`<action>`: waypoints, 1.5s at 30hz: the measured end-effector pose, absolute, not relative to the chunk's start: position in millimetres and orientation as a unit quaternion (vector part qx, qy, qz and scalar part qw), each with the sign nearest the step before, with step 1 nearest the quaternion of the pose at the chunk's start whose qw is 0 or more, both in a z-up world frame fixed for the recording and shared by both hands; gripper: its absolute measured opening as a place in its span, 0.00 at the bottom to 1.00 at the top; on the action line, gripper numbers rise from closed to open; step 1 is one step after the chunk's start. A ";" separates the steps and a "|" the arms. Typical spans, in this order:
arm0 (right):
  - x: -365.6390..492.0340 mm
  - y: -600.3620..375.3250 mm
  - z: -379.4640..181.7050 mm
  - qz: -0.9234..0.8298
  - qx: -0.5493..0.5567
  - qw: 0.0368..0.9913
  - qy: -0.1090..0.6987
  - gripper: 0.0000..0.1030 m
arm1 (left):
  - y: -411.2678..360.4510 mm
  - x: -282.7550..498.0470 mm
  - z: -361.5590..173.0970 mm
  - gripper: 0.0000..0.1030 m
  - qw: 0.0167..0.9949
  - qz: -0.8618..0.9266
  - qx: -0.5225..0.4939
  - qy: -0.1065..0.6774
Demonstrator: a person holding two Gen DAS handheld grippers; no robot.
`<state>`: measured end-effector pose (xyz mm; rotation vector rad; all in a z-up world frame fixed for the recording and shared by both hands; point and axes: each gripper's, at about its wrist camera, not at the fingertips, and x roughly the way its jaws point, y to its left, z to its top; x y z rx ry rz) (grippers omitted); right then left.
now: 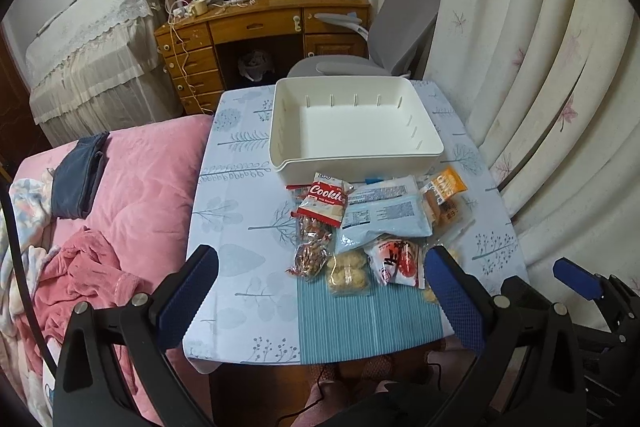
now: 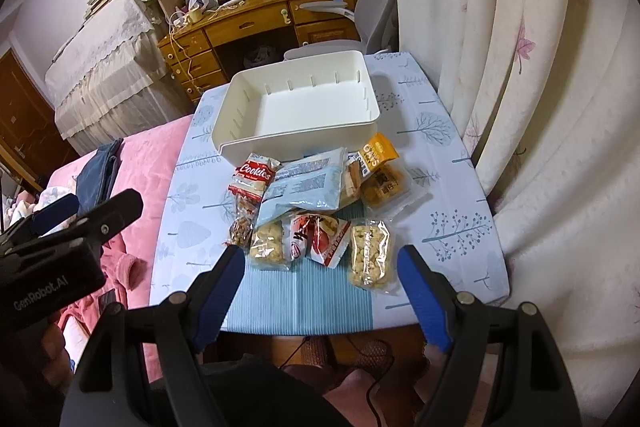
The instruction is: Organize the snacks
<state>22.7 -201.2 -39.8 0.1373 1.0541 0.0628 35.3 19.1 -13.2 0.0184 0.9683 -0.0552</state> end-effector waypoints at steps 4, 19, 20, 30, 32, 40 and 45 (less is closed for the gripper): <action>23.5 -194.8 -44.2 0.013 0.073 0.861 0.504 0.77 | 27.2 43.6 -17.1 0.99 0.878 -0.045 0.007 0.476; 3.8 -195.0 -78.5 -0.072 0.080 0.862 0.495 0.77 | 29.4 81.2 -67.7 0.99 0.831 -0.142 -0.011 0.537; 2.2 -195.9 -82.5 -0.075 0.079 0.862 0.494 0.77 | 27.6 83.1 -72.8 0.99 0.827 -0.149 -0.012 0.542; 2.4 -201.8 -129.8 -0.075 0.030 0.876 0.476 0.77 | -3.9 100.2 -127.0 0.99 0.780 -0.187 -0.015 0.598; 4.6 -203.3 -138.4 -0.069 0.021 0.879 0.471 0.77 | -11.1 105.6 -136.0 0.99 0.768 -0.185 -0.013 0.613; 20.6 -204.2 -184.0 -0.024 -0.046 0.878 0.477 0.77 | -51.2 130.3 -179.6 0.99 0.722 -0.166 0.016 0.672; 31.3 -207.3 -211.1 0.008 -0.074 0.868 0.491 0.77 | -79.2 148.3 -209.4 0.99 0.698 -0.143 0.038 0.701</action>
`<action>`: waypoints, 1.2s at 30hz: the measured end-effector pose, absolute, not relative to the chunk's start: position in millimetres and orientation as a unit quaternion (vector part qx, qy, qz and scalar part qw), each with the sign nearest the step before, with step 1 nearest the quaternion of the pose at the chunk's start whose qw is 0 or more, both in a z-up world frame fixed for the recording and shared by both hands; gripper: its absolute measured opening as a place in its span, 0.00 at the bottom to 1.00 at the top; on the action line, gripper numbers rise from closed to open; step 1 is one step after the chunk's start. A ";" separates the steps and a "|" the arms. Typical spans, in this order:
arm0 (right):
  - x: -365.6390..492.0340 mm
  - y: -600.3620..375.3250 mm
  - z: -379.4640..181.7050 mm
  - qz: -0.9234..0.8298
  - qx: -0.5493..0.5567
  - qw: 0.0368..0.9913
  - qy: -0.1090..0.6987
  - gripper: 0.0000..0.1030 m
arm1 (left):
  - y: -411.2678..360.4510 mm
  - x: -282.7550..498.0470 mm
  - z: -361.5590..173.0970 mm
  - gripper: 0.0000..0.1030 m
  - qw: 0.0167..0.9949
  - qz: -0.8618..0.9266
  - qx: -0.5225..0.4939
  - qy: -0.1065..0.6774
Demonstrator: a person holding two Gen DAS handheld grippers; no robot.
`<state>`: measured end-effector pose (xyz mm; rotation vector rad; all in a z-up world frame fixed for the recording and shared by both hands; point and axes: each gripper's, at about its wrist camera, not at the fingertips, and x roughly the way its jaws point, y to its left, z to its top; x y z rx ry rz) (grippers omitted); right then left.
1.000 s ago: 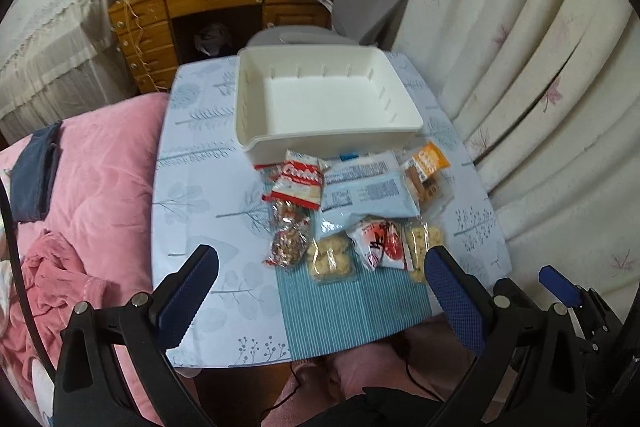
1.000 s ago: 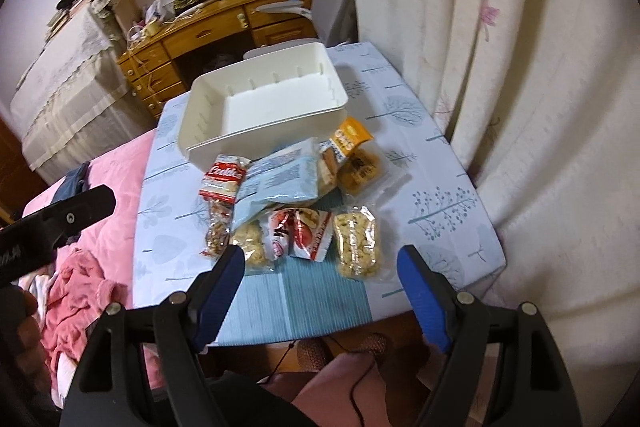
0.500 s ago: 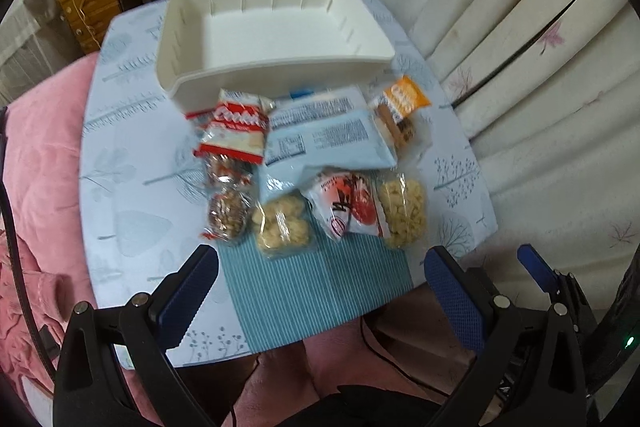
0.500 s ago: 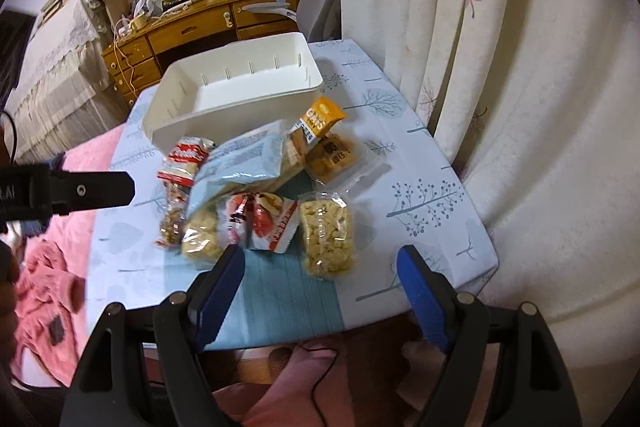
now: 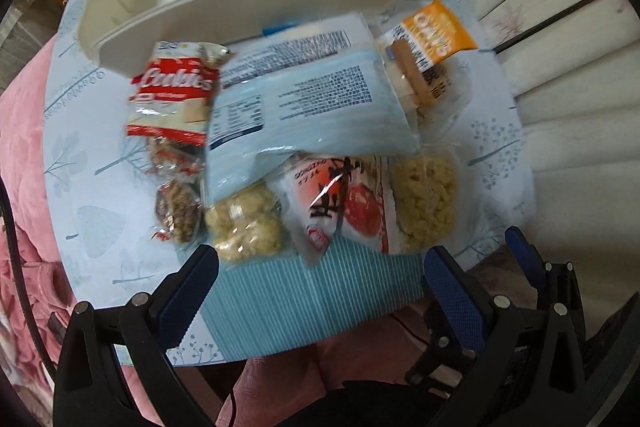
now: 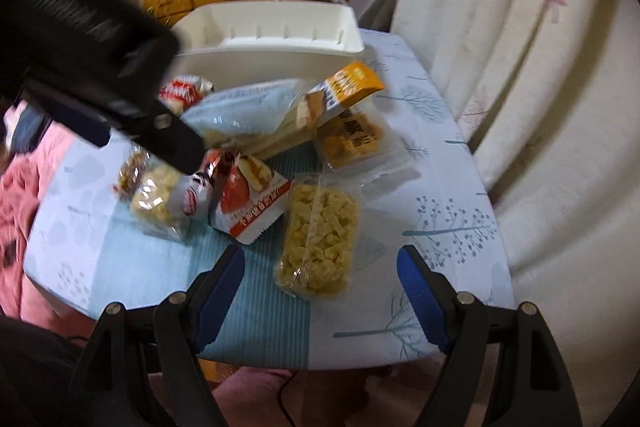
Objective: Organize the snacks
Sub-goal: 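Grasp the Dongzao packet with left tool while right tool grasps the yellow puff bag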
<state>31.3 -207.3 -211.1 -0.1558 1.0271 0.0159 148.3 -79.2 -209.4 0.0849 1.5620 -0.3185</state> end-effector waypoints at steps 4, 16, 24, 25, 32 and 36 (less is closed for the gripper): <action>43.5 -220.2 -231.9 0.023 -0.062 0.856 0.513 0.77 | -93.6 163.1 -234.3 0.98 0.679 -0.118 0.043 0.724; 67.8 -236.8 -271.4 0.093 -0.034 0.825 0.556 0.77 | -110.6 189.8 -287.3 0.84 0.642 -0.063 0.045 0.763; 85.6 -230.1 -284.3 0.111 -0.033 0.810 0.575 0.69 | -116.2 195.9 -296.3 0.65 0.642 -0.075 0.034 0.762; 86.3 -228.8 -284.0 0.110 -0.040 0.811 0.574 0.66 | -112.4 198.0 -294.0 0.65 0.639 -0.080 0.028 0.765; 92.0 -229.5 -281.3 0.097 -0.035 0.805 0.584 0.60 | -106.2 189.9 -291.9 0.57 0.641 -0.084 0.025 0.762; 91.8 -226.7 -272.9 0.084 -0.037 0.811 0.578 0.59 | -95.6 179.3 -277.6 0.57 0.650 -0.088 0.025 0.755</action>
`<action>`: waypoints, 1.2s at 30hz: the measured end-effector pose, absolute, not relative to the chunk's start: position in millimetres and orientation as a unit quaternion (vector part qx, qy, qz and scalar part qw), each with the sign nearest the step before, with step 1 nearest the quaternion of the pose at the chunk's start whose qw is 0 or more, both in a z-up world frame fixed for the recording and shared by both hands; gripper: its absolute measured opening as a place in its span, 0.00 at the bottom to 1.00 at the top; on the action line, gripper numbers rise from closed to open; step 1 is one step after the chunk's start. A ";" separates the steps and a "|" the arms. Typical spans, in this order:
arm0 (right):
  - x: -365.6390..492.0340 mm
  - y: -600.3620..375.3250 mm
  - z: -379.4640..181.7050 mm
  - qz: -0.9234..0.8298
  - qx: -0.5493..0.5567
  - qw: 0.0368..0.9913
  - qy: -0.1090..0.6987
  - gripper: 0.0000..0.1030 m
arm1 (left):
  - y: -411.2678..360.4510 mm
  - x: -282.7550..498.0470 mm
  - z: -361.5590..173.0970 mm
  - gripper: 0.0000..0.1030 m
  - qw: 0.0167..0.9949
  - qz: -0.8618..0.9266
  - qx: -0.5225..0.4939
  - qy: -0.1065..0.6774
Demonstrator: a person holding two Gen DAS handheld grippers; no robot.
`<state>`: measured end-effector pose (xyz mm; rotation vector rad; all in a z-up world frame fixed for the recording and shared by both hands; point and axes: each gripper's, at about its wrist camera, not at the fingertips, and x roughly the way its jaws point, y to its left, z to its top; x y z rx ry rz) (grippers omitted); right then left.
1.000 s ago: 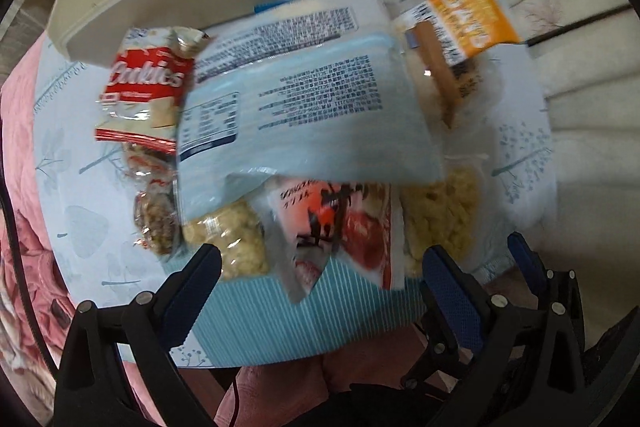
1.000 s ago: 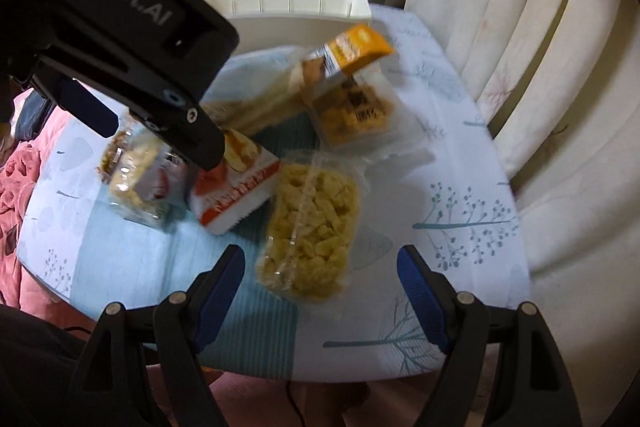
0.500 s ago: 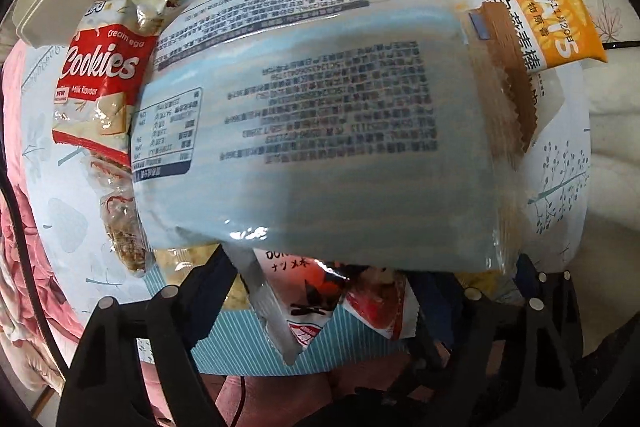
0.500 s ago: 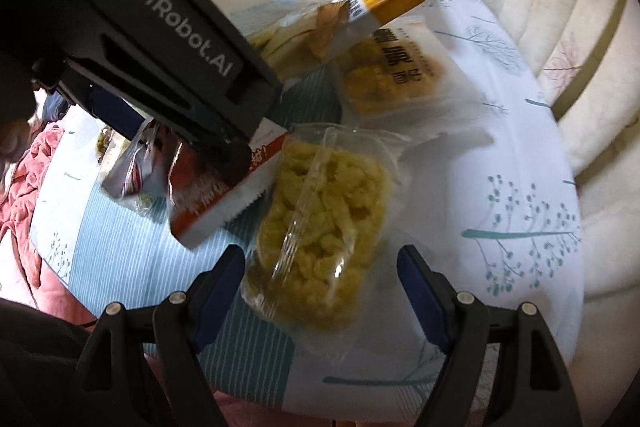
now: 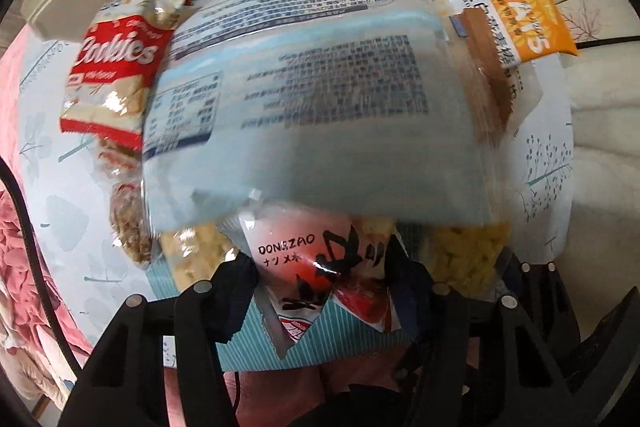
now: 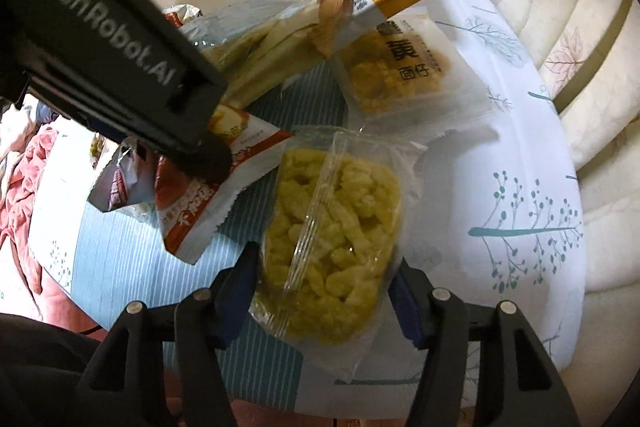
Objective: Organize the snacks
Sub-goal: 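Grasp the Dongzao packet with left tool while right tool grasps the yellow puff bag, then carry both packets into the white tray and open both tools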
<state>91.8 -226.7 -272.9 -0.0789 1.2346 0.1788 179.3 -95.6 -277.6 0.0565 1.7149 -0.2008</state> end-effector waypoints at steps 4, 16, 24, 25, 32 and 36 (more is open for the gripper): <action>87.6 -223.8 -256.9 0.068 -0.049 0.824 0.560 0.59 | -91.0 171.3 -266.6 0.57 0.657 -0.097 0.022 0.747; 73.9 -214.0 -191.5 0.038 -0.049 0.862 0.503 0.59 | -51.1 153.7 -195.4 0.58 0.681 -0.106 0.004 0.725; 80.6 -196.1 -143.6 0.045 -0.052 0.883 0.465 0.59 | -8.8 150.7 -154.5 0.58 0.707 -0.092 -0.044 0.700; 82.4 -194.3 -142.6 0.047 -0.051 0.885 0.461 0.59 | -1.6 152.9 -150.0 0.58 0.711 -0.086 -0.050 0.696; 118.1 -181.9 -113.9 0.069 -0.053 0.897 0.434 0.59 | 21.5 176.6 -126.1 0.58 0.737 -0.054 -0.084 0.669; 143.6 -176.0 -100.1 0.091 -0.060 0.901 0.420 0.59 | 31.2 194.9 -111.4 0.58 0.750 -0.036 -0.101 0.652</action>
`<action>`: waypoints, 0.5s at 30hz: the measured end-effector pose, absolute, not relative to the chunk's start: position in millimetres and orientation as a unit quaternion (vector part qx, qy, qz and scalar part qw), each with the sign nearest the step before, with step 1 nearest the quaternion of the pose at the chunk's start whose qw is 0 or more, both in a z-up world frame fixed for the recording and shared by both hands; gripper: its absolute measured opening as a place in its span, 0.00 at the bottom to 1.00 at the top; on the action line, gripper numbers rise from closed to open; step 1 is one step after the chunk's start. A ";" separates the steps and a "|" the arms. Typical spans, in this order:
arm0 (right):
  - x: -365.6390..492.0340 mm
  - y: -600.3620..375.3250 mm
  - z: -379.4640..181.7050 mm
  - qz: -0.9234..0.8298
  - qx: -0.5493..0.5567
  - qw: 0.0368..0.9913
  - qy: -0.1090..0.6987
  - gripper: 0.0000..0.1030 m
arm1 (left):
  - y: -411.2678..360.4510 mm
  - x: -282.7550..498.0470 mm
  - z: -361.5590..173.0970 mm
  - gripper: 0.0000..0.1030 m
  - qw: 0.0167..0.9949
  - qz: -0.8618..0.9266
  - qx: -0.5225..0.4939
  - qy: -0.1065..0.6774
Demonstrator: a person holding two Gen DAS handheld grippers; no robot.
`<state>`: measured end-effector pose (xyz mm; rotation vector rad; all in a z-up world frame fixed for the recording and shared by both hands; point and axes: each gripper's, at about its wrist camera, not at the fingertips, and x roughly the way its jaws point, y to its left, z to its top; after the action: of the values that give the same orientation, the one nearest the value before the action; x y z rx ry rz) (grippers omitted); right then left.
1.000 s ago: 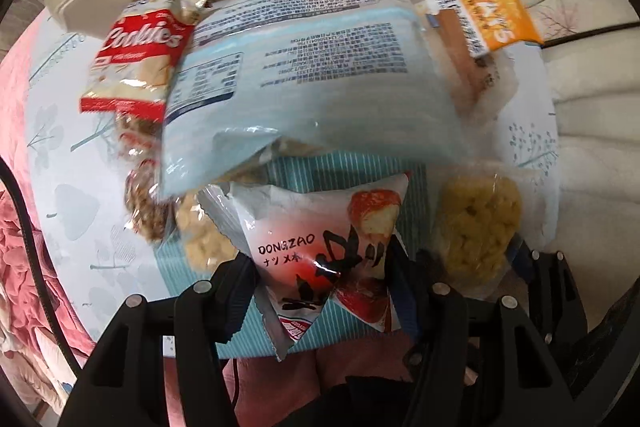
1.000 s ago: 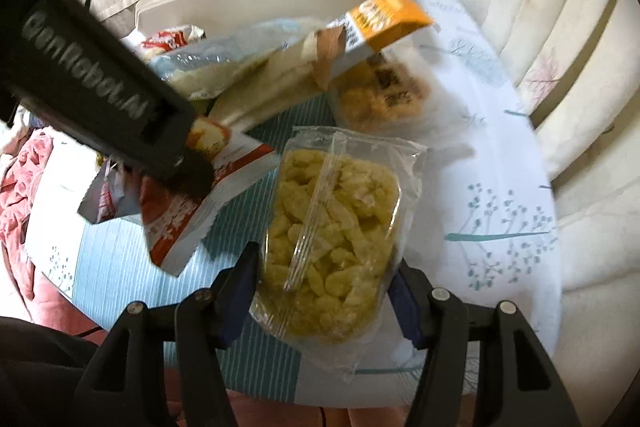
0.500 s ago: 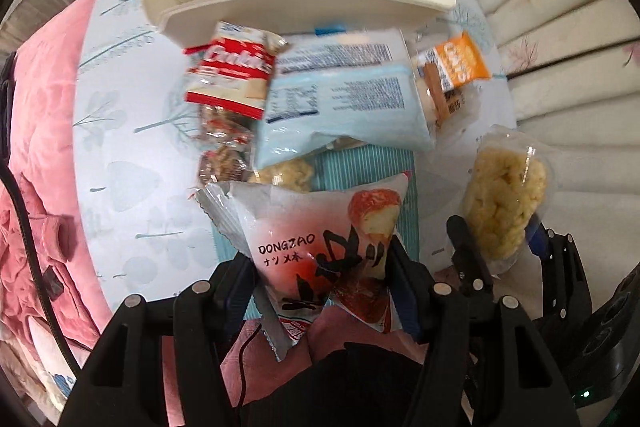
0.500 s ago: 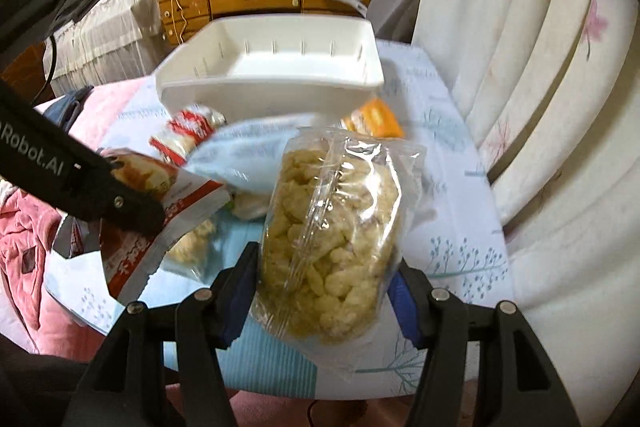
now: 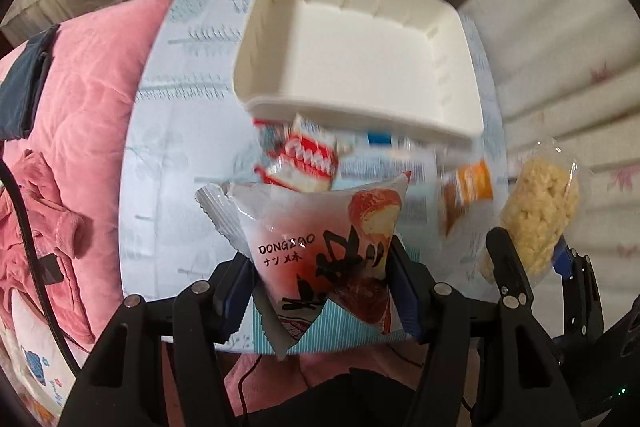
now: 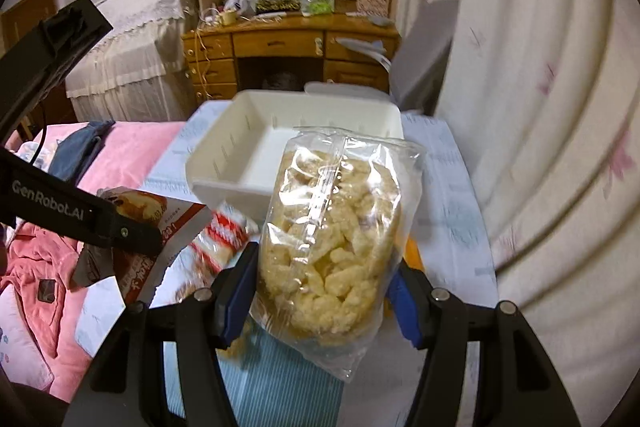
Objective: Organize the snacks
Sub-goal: 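Carry both packets into the white tray and open both tools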
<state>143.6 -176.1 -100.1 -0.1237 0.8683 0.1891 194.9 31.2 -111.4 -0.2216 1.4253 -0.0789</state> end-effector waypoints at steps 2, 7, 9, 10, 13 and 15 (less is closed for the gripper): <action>157.2 -174.6 -94.9 0.104 -0.064 0.903 0.413 0.59 | 33.4 207.7 -103.8 0.58 0.757 -0.026 -0.112 0.643; 198.5 -174.1 -89.8 0.135 -0.076 0.901 0.406 0.59 | 30.9 238.8 -95.1 0.59 0.771 -0.004 -0.133 0.623; 214.2 -176.7 -89.8 0.144 -0.075 0.900 0.404 0.59 | 27.7 251.3 -93.9 0.59 0.776 0.001 -0.135 0.617; 219.1 -178.7 -90.1 0.148 -0.075 0.900 0.403 0.59 | 25.4 259.6 -93.6 0.59 0.778 0.003 -0.139 0.613; 239.8 -184.9 -92.8 0.159 -0.075 0.899 0.402 0.59 | 19.1 276.5 -93.4 0.59 0.783 0.005 -0.150 0.604; 250.6 -191.2 -94.7 0.160 -0.073 0.900 0.398 0.59 | 12.5 287.6 -94.4 0.59 0.790 0.003 -0.151 0.595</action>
<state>250.6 -191.2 -94.7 -0.1505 0.8240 0.3301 287.6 12.5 -94.4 -0.3254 1.2807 0.0072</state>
